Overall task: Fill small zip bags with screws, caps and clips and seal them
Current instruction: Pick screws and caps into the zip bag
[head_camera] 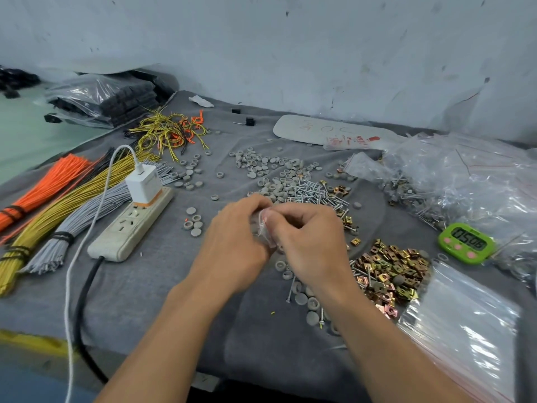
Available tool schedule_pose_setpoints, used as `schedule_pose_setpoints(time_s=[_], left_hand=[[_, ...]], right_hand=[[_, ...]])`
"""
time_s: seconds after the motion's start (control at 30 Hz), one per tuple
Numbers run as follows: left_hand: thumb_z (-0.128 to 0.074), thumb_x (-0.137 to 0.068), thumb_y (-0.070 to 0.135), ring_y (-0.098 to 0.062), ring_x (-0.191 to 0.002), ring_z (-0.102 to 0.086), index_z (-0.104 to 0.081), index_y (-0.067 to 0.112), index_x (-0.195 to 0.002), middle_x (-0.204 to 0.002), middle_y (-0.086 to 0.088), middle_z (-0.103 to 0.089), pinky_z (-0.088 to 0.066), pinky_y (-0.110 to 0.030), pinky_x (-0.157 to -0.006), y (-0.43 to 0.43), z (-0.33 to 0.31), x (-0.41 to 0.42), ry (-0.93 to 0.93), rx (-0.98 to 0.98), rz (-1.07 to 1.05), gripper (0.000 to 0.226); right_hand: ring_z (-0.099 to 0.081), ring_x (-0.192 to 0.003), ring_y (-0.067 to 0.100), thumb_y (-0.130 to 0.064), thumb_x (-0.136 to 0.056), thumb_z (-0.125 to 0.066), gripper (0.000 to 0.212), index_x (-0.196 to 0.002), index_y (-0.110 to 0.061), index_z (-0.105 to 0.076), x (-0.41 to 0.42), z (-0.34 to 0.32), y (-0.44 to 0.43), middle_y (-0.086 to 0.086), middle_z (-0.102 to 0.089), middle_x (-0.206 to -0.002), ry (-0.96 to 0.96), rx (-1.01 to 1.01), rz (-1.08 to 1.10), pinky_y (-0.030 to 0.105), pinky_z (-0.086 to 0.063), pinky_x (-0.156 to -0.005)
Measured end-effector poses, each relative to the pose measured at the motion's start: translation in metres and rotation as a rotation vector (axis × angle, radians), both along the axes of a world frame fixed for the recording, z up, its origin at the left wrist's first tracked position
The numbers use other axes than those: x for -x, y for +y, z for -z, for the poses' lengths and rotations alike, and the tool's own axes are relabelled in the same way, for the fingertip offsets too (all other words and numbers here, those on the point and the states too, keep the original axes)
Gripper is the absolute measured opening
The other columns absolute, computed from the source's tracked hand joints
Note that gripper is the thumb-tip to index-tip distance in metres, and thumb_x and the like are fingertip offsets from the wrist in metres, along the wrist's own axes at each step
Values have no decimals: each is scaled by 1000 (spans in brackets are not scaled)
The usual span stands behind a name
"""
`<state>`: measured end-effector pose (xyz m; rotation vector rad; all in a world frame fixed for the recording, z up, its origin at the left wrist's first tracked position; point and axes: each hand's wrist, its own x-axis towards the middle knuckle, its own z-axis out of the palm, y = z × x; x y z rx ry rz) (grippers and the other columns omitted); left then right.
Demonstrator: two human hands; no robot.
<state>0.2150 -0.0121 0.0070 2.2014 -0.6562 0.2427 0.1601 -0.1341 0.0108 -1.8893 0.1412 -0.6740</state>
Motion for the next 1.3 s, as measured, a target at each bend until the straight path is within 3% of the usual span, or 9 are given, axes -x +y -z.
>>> schedule_pose_setpoints(time_s=[0.13,0.27,0.37,0.53,0.77,0.9,1.1,1.2,1.3], left_hand=[[-83,-77,29,-12,-90,-60,-54,39,-100,-99,16,-68,-41,-29,-71,2,-3,0,23,65,-91,38],[-79,-81,30,-13,-103,-61,-52,37,-100,-104,14,-68,-47,-36,-82,5,-6,2,28,158,-163,33],[-76,-84,27,-13,-104,-59,-50,39,-99,-104,14,-65,-46,-36,-82,6,-7,2,46,178,-186,33],[-76,-82,30,-14,-96,-59,-48,40,-98,-101,14,-63,-45,-35,-75,7,-6,2,36,148,-175,34],[-78,-78,33,-8,-94,-49,-43,43,-100,-96,18,-56,-35,-26,-68,1,-1,2,18,21,-115,43],[-74,-74,16,-9,-87,-46,-40,44,-98,-91,18,-55,-33,-16,-61,-10,1,4,17,-32,-44,51],[-65,-78,29,-7,-73,-49,-45,37,-95,-82,11,-63,-37,-16,-57,-17,-1,11,20,14,31,27],[-72,-81,23,-4,-77,-56,-44,39,-96,-91,13,-66,-42,-18,-62,-11,-3,9,71,52,-46,35],[-72,-82,18,-18,-84,-64,-45,36,-97,-101,16,-66,-50,-39,-70,-4,-8,8,90,132,-129,36]], right_hand=[[-64,-61,-3,-26,-90,-71,18,-74,-31,-78,2,-2,-13,-21,-70,-65,-22,59,252,7,-43,-56],[-62,-60,-6,-26,-84,-74,9,-89,-30,-81,2,5,-20,-26,-63,-58,353,398,12,4,-38,-56],[-62,-67,5,-31,-80,-75,14,-94,-36,-77,3,13,-13,-16,-65,-70,551,621,-148,20,-46,-65],[-72,-88,25,-13,-85,-63,24,-93,-32,-76,1,16,-12,2,-76,-92,580,690,-83,34,-59,-82],[-70,-66,-2,-7,-86,-77,25,-85,-32,-81,9,-7,-19,-22,-74,-74,16,172,101,8,-52,-62],[-73,-71,0,1,-80,-77,30,-78,-29,-82,8,-12,-14,-17,-76,-74,-6,16,18,15,-56,-66],[-75,-74,4,-5,-84,-72,25,-86,-27,-84,4,-8,-4,-14,-78,-76,52,40,-56,31,-61,-72],[-74,-74,-1,1,-86,-70,34,-80,-30,-82,4,-9,-11,-18,-77,-76,-37,-25,66,20,-59,-69],[-69,-70,-8,-4,-88,-70,33,-78,-34,-80,5,-8,-21,-23,-75,-76,21,57,215,6,-49,-63]])
